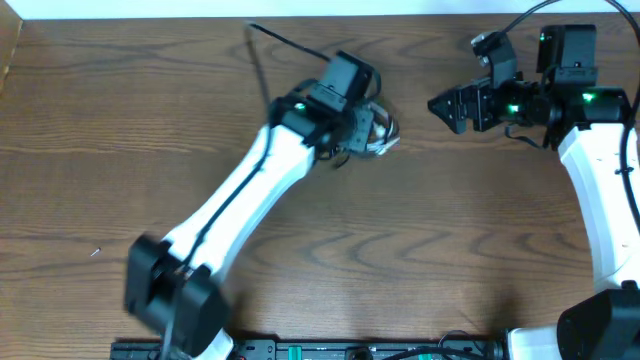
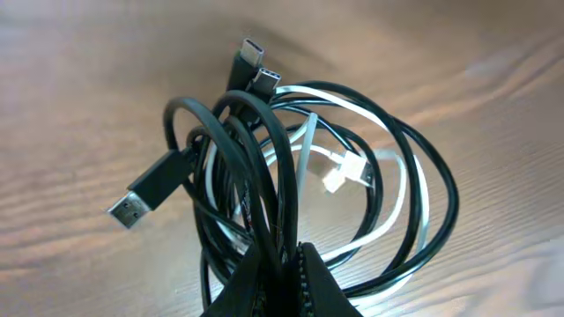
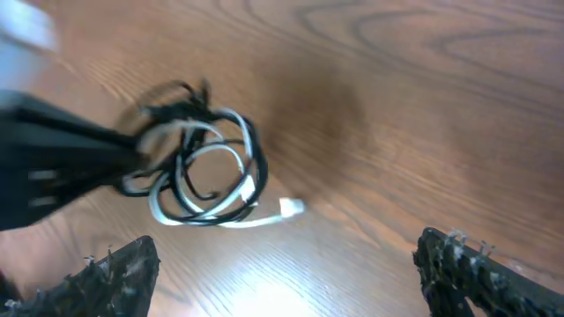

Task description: Untangle cables

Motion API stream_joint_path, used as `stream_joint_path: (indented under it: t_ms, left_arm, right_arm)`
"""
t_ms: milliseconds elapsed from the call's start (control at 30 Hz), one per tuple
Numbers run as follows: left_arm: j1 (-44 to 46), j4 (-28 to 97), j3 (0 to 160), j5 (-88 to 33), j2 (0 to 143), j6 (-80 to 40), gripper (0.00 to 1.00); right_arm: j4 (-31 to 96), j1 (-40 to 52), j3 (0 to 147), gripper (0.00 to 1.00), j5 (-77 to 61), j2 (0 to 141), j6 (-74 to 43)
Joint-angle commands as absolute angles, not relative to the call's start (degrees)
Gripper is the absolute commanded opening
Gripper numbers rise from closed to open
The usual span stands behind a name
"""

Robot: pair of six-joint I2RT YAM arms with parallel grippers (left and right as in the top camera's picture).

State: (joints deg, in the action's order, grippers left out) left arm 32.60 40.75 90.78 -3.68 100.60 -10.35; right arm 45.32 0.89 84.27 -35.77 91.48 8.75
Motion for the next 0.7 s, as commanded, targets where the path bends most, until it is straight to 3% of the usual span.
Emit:
stream_joint_path:
  t_ms: [0,433,667]
  left_arm:
    - [30.63,40.23,91.66,-9.13,98.87,-12.84,0.07]
    - [29.04,36.51,91.64,-12.4,98.83,-12.8,0.07]
    - [29.04,36.51,91.64,-12.38,98.85,-12.78,0.07]
  right_arm:
    - [43.31,2.61,84.62,0.87,-35.92,91.96,0.32]
    - [40.99,8.71,84.62,0.84,-31.03,96.23,-20.64]
    - [39.46,12.45,84.62,0.84,-33.87,102.3,-24.36]
